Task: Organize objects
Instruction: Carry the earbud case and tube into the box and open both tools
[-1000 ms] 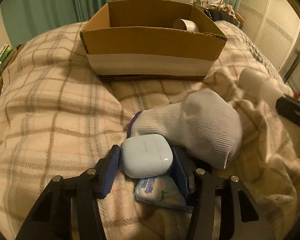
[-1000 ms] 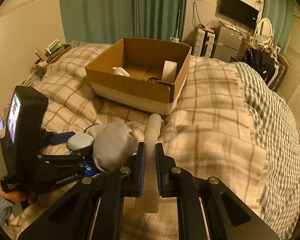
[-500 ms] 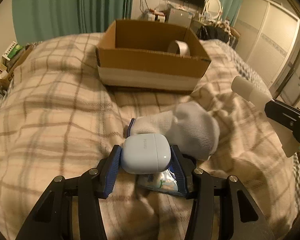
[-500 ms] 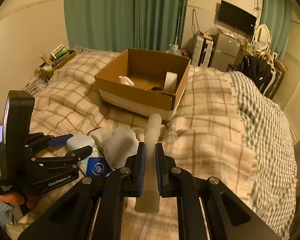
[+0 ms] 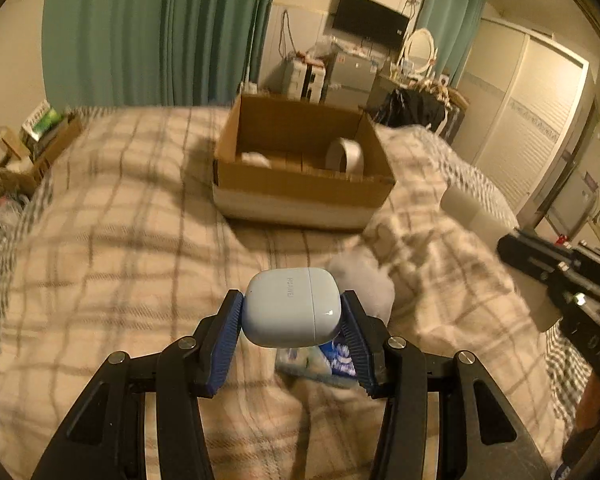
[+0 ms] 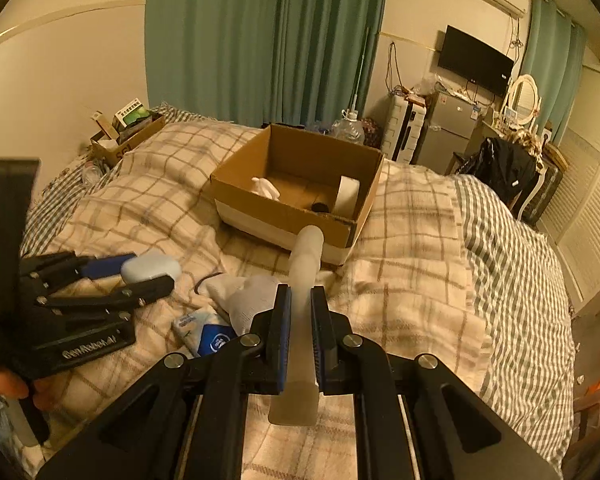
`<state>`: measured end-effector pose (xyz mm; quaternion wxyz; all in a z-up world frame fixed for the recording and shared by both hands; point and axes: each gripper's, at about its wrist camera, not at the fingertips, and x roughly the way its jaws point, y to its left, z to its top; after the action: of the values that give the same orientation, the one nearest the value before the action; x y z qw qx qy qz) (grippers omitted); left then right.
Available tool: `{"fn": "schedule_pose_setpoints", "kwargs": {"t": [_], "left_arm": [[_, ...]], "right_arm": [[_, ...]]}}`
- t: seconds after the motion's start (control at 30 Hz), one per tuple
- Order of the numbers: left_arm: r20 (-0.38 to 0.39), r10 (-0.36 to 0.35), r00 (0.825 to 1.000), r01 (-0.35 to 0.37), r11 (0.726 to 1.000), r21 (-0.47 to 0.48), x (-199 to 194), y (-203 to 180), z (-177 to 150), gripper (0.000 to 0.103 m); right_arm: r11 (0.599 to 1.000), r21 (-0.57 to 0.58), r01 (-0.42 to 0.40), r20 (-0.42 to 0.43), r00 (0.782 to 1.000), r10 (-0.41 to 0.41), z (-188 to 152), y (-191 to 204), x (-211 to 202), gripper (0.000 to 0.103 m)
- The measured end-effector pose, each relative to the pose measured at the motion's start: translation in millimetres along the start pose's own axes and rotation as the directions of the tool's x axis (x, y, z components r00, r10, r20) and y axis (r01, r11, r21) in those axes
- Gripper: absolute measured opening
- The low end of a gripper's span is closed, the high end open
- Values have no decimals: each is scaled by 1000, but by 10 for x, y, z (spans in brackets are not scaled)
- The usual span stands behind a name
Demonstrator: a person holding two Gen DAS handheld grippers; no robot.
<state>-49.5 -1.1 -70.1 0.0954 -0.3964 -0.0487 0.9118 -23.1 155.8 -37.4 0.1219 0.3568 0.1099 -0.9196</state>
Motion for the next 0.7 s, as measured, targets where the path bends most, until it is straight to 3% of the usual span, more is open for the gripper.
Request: {"fn": "schedule_pose_setpoints", "kwargs": {"t": [0.17,0.37,0.7], "left_arm": [[69,-5,998,2,999,45,-158,-108,342,50],[135,-43,990,33,997,75,-235,-187,939,50],[204,-8,979,-13,995,99,222,-113,2034,50]], "right_arm": [[1000,-23,-7,44,999,8,223,-20,-57,9],[998,-50,-27,92,995,31,743,-148,-12,9],[997,-67,-39,135,990,48,1807,-483,522,8]]}}
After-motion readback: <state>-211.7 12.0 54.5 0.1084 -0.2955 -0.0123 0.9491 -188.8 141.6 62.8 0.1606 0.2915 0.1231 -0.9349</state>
